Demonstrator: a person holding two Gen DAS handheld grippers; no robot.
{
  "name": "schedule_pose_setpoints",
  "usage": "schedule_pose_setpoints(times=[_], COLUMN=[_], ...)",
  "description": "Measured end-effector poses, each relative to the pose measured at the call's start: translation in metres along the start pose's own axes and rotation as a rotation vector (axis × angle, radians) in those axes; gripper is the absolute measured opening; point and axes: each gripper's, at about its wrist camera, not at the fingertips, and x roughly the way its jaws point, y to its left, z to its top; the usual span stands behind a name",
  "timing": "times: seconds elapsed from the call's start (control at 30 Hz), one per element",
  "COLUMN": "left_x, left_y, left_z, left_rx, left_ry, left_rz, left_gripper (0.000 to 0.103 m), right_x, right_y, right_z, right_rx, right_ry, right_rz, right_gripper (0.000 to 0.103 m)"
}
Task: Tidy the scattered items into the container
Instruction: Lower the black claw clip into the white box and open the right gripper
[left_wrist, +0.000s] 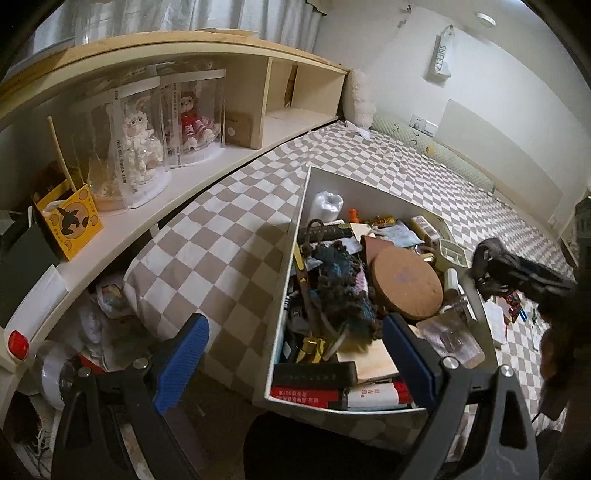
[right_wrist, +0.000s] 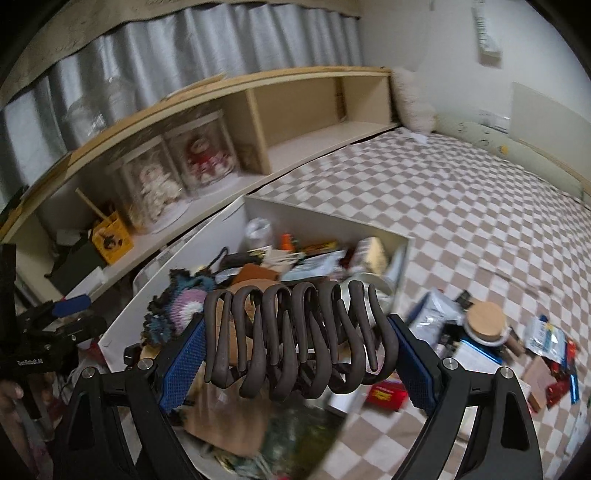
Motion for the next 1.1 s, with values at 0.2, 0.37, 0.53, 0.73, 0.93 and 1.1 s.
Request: schedule_pose_setpoints(times=[0.2,0.37,0.53,0.73,0.93,1.1], left_x=[0.000,0.000,0.002,0.007,0.007,0.006], left_y=[0.010,0.014,0.015,0.010,-0.002,-0.010], left_z=[0.004,0.006,0.007,0.009,0.009,0.008], left_rx=[-0.010,-0.015,-0.007,-0.005,0.015,0.019], left_ry=[-0.007,-0.009,-0.011,-0.011,-0.011,-0.008], left_rz=[0.008,0.007,0.005,-0.009,-0.016,-0.012], left_gripper=[0.097,0.097,0.103,0.103,0.103,0.103], right_x=[0.027,0.043,0.042,0.025,0.010,0.003], right_y=[0.034,0.052,0.051,0.018,-0.013,-0.027], right_z=[0.005,0.006,0.001,0.004,0.002,-0.005], right_rx=[-0.075,-0.112,-0.132,-0.020,0.086,0.133], right_ry=[0.045,0.050,-0.005,-0.030,-0.047,-0.057], right_rz=[0.049,0.115,0.058,0.034,-0.019,-0.055], right_gripper=[0.093,0.094,0.103,0.103,0.103,0.103])
